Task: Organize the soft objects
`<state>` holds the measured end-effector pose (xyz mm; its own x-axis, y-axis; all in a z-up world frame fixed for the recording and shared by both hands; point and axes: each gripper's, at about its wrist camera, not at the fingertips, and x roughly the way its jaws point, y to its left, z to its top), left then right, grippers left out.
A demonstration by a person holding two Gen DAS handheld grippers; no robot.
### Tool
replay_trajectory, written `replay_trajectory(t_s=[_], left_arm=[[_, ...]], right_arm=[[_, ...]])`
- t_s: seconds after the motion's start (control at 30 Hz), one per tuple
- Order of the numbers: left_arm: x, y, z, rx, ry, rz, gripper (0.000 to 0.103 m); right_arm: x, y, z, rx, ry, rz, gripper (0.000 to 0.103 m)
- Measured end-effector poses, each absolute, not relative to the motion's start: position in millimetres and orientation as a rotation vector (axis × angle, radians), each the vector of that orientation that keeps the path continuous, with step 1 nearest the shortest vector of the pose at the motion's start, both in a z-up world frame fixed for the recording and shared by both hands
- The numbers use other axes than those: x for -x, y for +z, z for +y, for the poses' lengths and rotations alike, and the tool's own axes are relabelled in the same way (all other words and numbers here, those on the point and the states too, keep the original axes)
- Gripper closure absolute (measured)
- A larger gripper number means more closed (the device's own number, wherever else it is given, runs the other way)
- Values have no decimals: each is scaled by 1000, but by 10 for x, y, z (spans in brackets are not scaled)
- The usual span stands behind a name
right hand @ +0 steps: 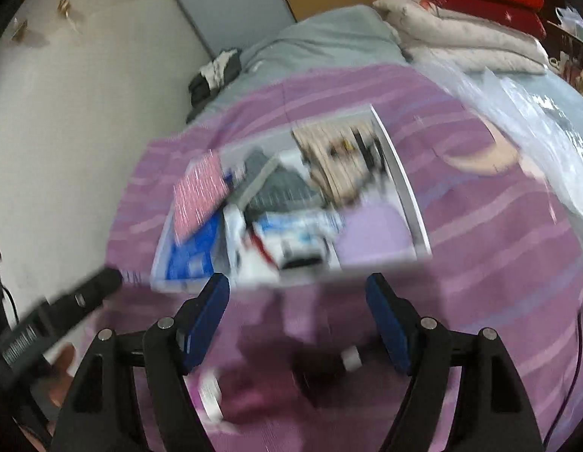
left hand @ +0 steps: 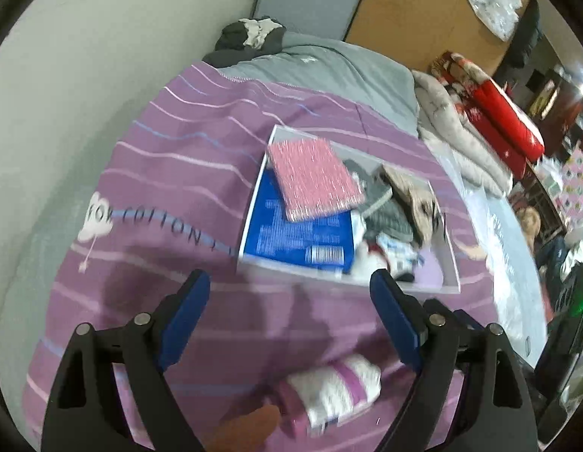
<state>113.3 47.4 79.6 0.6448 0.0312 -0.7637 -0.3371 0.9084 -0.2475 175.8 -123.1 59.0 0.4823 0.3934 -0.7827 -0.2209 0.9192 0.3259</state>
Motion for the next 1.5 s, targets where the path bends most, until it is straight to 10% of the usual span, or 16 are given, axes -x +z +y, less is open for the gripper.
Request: replay_trajectory(t_s=[0.53,1.5], left_arm=[[-192,535,-47,227,275,701,16],[-184,508,-247,121,219,693,18]], right_arm=[[-315,733,-1802,-125,324,642,25],[-381,607,-1630,-52,332,725,24]])
